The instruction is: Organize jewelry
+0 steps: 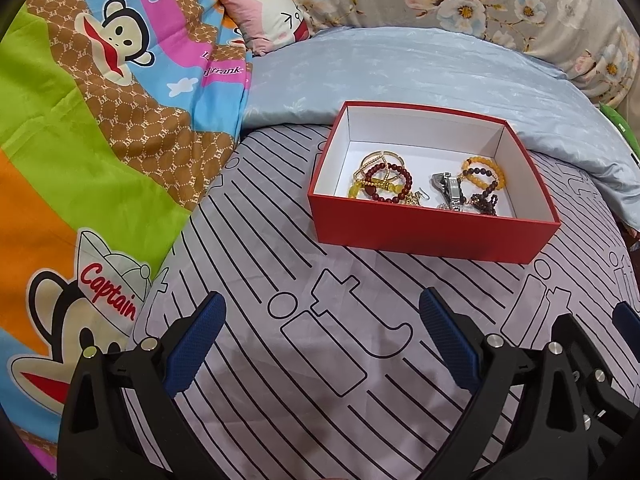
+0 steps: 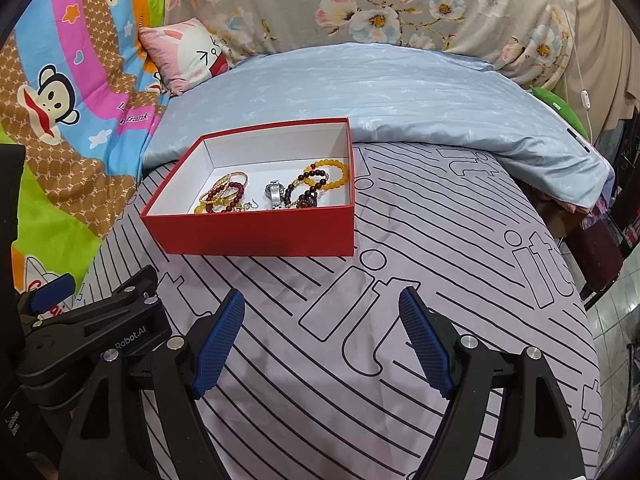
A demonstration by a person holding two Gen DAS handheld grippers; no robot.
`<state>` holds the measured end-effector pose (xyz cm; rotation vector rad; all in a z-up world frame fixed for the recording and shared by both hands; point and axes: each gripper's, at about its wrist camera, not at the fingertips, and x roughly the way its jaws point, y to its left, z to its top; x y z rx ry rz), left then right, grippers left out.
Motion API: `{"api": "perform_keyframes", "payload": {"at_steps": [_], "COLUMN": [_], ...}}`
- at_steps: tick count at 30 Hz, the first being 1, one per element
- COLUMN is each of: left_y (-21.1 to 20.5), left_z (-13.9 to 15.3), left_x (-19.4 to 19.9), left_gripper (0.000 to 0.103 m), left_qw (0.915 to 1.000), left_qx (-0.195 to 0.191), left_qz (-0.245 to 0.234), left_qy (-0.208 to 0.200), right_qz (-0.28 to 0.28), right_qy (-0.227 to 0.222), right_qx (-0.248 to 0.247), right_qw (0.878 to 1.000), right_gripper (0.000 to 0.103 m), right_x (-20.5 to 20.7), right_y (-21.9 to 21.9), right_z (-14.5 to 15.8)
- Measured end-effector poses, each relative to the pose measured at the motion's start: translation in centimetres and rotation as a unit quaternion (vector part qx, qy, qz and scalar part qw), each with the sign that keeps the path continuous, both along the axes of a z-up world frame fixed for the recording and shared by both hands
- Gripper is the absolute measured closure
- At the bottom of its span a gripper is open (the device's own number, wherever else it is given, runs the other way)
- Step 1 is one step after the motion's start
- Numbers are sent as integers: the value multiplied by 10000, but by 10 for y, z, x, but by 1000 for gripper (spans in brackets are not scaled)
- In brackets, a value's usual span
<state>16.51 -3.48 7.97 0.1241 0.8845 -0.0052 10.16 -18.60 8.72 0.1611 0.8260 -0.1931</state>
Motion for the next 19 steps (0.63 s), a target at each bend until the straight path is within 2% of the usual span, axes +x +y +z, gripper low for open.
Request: {"api": "perform_keyframes", "payload": {"at_steps": [19], "left_y": [0], "left_z": [1], "left_x": [-3], "left_gripper": [8], "left_qw": [9999], "left_qx": [31], "left_qz": [2], "left_qy": [-100], "right_qz": [-4], "right_qy": [-3], "right_qx": [-38], "right_qw": [10000], "right_gripper": [25], "right_x": [-1], "right_y": [2], "right_z": [0]}}
